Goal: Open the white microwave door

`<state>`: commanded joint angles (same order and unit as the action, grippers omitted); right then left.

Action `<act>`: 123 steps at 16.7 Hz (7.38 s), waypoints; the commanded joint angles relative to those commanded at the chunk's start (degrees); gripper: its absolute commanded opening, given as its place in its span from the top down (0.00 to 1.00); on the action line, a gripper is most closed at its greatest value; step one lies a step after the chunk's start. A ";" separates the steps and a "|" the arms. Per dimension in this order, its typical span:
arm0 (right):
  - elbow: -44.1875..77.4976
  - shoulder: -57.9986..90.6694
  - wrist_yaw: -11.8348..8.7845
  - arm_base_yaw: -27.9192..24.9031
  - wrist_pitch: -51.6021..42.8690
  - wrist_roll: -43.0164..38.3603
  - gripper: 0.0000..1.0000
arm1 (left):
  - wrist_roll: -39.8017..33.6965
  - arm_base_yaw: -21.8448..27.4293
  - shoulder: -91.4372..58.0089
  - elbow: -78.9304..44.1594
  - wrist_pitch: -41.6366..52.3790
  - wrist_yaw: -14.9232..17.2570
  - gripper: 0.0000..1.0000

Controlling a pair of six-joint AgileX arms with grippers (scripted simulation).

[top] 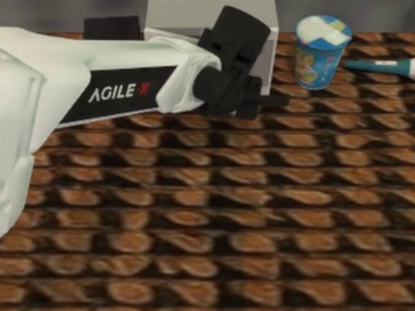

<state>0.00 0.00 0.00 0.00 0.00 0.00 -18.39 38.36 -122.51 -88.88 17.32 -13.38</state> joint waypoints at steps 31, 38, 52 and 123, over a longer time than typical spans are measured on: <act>0.00 0.00 0.00 0.00 0.00 0.00 0.00 | 2.32 -0.49 1.70 2.79 -1.58 1.83 1.00; 0.00 0.00 0.00 0.00 0.00 0.00 0.00 | 2.62 -0.21 1.92 3.29 -1.81 2.60 1.00; 0.00 0.00 0.00 0.00 0.00 0.00 0.00 | 4.77 -1.06 3.40 5.52 -3.06 3.81 1.00; 0.00 0.00 0.00 0.00 0.00 0.00 0.00 | 10.11 -2.52 6.76 10.76 -5.61 8.26 1.00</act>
<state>0.00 0.00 0.00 0.00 0.00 0.00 -8.28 35.83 -115.74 -78.12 11.71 -5.12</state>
